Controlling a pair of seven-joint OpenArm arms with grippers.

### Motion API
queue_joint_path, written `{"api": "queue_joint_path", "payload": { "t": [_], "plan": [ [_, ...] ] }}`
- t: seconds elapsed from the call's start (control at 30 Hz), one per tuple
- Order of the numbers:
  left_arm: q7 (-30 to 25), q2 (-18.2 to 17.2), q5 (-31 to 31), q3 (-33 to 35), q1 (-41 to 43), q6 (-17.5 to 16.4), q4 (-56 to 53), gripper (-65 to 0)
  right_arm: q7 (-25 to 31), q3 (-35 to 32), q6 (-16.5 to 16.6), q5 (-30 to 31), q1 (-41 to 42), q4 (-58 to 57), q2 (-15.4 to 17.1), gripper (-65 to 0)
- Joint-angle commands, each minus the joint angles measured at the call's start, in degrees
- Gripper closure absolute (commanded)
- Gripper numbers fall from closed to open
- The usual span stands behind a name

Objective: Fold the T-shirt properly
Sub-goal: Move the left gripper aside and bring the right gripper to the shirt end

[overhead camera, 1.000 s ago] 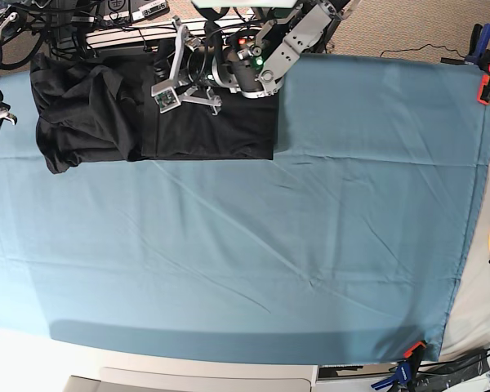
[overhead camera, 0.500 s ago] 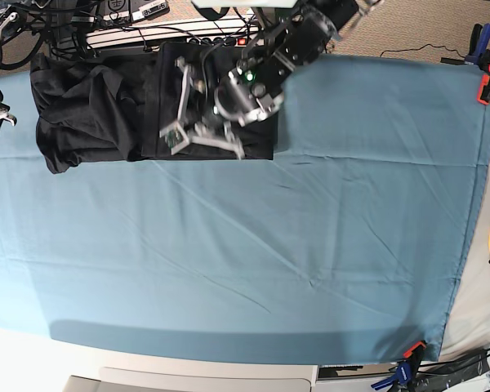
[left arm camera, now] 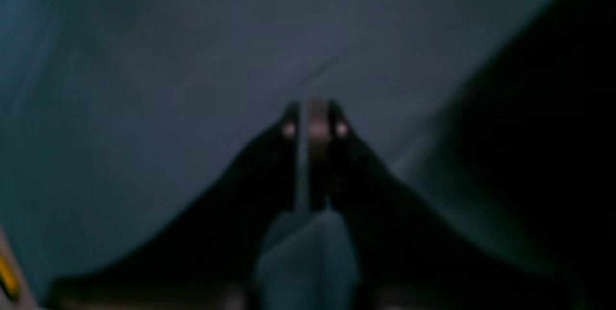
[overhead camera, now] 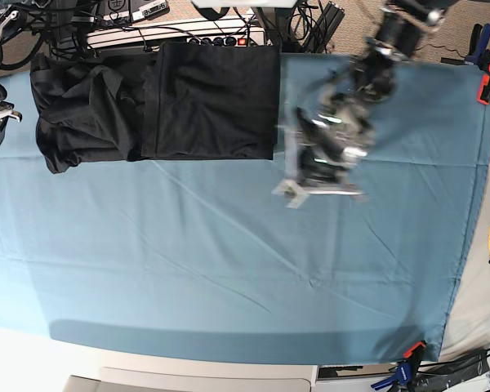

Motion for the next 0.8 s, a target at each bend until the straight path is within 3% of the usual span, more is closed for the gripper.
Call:
{"api": "queue_joint_path", "payload": {
  "t": [0.0,0.07,0.2,0.33,0.47,0.77],
  "plan": [
    [-0.8,-1.2,-1.6,-2.1,-0.3,-0.3,1.1,-12.6,2.3,0.5,-0.2,-0.8,0.2,0.7,1.8,-30.9],
    [0.1,-3.7,-4.0,-5.9,0.5,-0.6,1.1,-15.7,2.6,0.5,-0.5,-2.1,0.2,0.4,2.1,-34.9],
    [1.1,-7.5,-7.3,-12.1,1.4,-1.9,1.2,-16.0,3.4,0.5,-2.1,-1.3,0.8,-7.0,4.5,-35.4],
    [1.0,-10.4,-7.7,-17.0,1.6,-1.9,1.2,-16.0,-3.1,0.7,-2.5,10.8,3.9,-18.7,7.1,-35.7],
    [1.1,-12.7,-8.0,-20.9,1.6,-1.9,1.2,-21.0,-12.5,0.6,1.3,23.6,6.9,-24.5,7.5,-40.1],
    [1.0,-16.2,-9.9,-31.3,1.6,-1.8,1.2,-22.4,-17.4,-2.2,3.7,32.9,3.1,-25.2,7.5,-40.1]
  ]
}}
